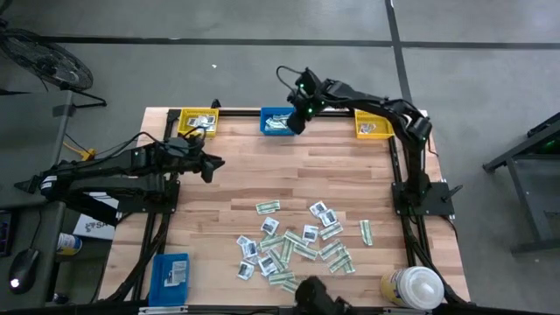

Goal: Pick & Place First Aid Supplies
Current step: Put the green bandage pack into the top blue bin

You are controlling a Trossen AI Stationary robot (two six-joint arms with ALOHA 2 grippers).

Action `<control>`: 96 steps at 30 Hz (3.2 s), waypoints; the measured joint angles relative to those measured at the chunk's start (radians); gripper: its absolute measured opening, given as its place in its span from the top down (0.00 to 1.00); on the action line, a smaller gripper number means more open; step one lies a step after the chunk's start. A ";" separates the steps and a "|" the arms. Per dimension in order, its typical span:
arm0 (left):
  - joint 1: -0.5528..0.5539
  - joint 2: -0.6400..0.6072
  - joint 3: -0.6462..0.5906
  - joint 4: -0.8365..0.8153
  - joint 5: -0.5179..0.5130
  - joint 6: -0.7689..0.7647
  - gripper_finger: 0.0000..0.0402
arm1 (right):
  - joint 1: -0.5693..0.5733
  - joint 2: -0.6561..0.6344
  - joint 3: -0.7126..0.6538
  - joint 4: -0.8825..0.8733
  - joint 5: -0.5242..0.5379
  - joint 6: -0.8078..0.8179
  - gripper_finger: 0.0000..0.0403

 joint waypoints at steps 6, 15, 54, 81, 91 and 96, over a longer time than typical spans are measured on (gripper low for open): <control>0.000 0.000 0.000 -0.033 0.033 0.002 0.71 | 0.142 -0.028 0.001 -0.082 0.075 0.249 0.73; 0.000 0.000 0.000 -0.076 0.054 0.042 0.71 | 0.408 -0.027 0.000 -0.120 0.362 0.581 0.73; 0.000 0.000 0.000 -0.137 0.106 0.122 0.71 | 0.671 0.210 0.000 -0.135 0.449 1.111 0.48; 0.000 0.000 0.000 -0.179 0.107 0.124 0.71 | 0.753 0.302 0.014 -0.293 0.472 1.044 0.57; 0.000 0.000 0.000 -0.182 0.107 0.123 0.71 | 0.751 0.302 0.014 -0.295 0.428 1.040 0.71; 0.000 0.000 0.000 -0.181 0.107 0.123 0.71 | 0.751 0.302 0.014 -0.299 0.418 1.040 0.77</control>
